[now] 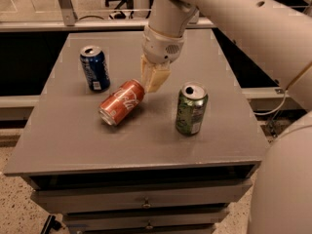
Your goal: Place coke can upright
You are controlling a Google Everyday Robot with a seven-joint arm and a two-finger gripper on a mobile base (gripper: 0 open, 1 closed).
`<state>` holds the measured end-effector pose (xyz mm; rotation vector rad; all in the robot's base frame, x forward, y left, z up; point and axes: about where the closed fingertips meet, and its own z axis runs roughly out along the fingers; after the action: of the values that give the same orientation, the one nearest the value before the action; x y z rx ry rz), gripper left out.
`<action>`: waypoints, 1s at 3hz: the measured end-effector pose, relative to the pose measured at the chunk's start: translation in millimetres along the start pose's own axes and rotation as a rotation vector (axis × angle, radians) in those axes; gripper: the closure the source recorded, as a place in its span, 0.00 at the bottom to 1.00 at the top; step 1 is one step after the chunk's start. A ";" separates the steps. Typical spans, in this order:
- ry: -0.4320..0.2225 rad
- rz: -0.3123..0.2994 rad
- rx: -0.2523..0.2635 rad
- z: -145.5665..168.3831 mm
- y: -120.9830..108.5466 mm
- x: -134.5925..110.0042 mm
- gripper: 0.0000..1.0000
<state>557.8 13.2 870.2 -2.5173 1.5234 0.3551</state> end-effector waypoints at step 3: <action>0.026 0.011 0.144 -52.0 19.6 -4.4 1.00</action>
Offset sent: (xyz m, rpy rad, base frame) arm -0.0210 -0.0312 0.0539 0.0215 -0.1066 -0.0550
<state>544.2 -6.3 920.6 -2.4131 1.5148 0.2076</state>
